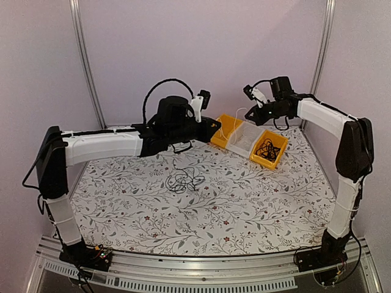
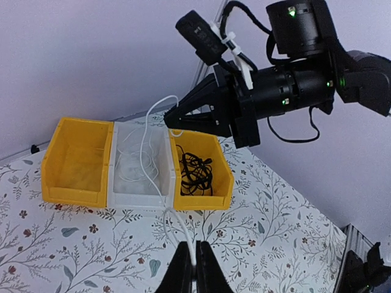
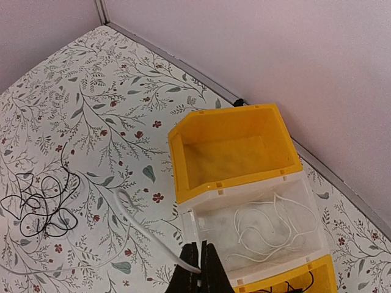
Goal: Untangle the cables
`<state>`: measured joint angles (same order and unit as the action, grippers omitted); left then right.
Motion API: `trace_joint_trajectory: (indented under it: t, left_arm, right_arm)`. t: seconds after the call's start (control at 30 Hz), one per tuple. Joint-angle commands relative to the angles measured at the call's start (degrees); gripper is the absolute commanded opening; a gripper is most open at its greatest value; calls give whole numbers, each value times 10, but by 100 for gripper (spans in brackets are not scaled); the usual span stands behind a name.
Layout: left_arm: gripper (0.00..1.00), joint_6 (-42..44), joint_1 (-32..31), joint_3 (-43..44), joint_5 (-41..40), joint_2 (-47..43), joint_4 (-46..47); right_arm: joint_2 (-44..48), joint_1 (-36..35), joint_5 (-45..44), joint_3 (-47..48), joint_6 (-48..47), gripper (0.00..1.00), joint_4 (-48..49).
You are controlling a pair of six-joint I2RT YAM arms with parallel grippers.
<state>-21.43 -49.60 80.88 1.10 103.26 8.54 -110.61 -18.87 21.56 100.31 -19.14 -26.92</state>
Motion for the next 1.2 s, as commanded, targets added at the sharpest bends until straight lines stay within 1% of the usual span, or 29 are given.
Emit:
trace_joint_trajectory:
  t: [0.0, 0.13, 0.2, 0.23, 0.3, 0.37, 0.43, 0.5, 0.63, 0.7, 0.77, 0.83, 0.87, 0.9, 0.97, 1.17]
  left_arm:
    - [0, 3, 8, 93, 20, 97, 45]
    - [0, -4, 18, 207, 9, 208, 54]
    - [0, -21, 25, 261, 0, 267, 58]
    - [0, -29, 27, 286, 0, 291, 65]
    - [0, -40, 30, 336, -3, 334, 65]
    - [0, -45, 32, 385, -2, 367, 53]
    - [0, -46, 32, 409, -2, 383, 54]
    - [0, -51, 33, 403, -4, 384, 69]
    - [0, -59, 36, 385, -3, 383, 98]
    - [0, -65, 38, 383, 5, 385, 101]
    - [0, -69, 40, 379, 12, 384, 103]
    - [0, -70, 41, 369, 15, 380, 108]
    - [0, -70, 41, 365, 16, 378, 111]
    - [0, -71, 42, 361, 18, 375, 113]
    - [0, -74, 42, 352, 21, 369, 120]
    - [0, -71, 43, 346, 25, 358, 119]
  right_arm:
    - [-48, 27, -58, 23, -16, 3, -21]
    - [-95, 43, -49, 49, -12, 4, -13]
    - [-129, 45, -48, 77, -9, 5, -13]
    - [-144, 45, -43, 97, -8, 10, -18]
    - [-191, 45, -37, 145, -10, 29, -45]
    - [-218, 45, -36, 179, -4, 42, -77]
    - [-207, 45, -32, 161, -4, 53, -78]
    - [-173, 46, -39, 120, -6, 61, -60]
    - [-96, 46, -34, 54, -14, 63, -43]
    - [-53, 46, -8, 15, -15, 63, -26]
    - [-5, 46, 34, -27, -16, 62, -8]
    - [26, 46, 97, -62, -32, 63, -1]
    - [41, 45, 122, -76, -44, 65, 0]
    - [48, 43, 141, -88, -59, 69, 0]
    - [55, 37, 156, -97, -77, 73, -7]
    - [32, 25, 168, -74, -79, 74, -11]
